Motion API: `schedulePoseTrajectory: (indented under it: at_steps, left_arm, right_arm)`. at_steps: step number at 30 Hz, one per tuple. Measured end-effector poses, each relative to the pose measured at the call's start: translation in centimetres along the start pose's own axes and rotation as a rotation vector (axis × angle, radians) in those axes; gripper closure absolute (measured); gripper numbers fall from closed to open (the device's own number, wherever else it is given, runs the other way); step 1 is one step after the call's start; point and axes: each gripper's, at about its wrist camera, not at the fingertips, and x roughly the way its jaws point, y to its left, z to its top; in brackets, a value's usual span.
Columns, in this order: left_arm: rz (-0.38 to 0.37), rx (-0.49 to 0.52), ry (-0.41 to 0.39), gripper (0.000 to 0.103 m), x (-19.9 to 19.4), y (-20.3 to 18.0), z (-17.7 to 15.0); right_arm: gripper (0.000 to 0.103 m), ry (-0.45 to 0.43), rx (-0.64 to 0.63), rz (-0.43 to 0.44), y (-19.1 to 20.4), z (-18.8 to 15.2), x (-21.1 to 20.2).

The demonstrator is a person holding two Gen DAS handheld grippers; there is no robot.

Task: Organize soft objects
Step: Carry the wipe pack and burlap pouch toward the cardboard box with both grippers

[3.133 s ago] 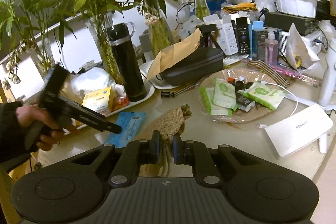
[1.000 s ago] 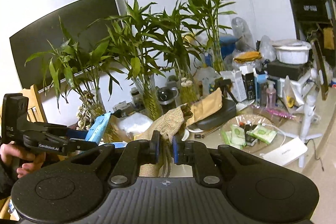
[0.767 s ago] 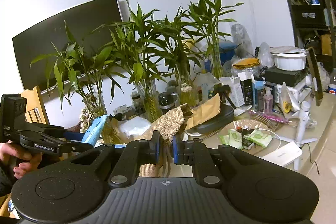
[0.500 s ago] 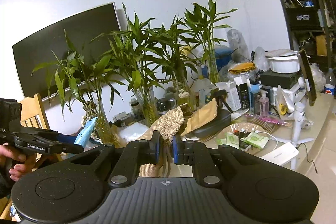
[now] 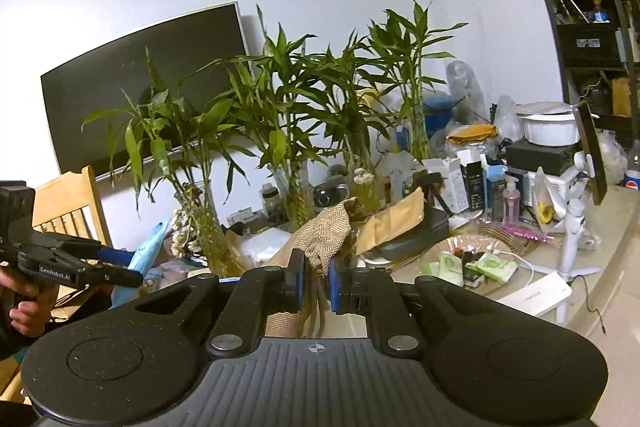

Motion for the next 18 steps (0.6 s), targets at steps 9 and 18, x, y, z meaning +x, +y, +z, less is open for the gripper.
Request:
schedulePoseTrajectory:
  at_steps: [9, 18]
  left_arm:
    - [-0.091, 0.026, 0.02, 0.04, -0.9, -1.7, -2.0]
    - [-0.077, 0.06, -0.007, 0.04, -1.9, -2.8, -2.9]
  right_arm:
    - [0.088, 0.025, 0.029, 0.06, 0.8, -0.6, -1.0]
    - [0.088, 0.167, 0.107, -0.007, 2.0, -2.6, -0.1]
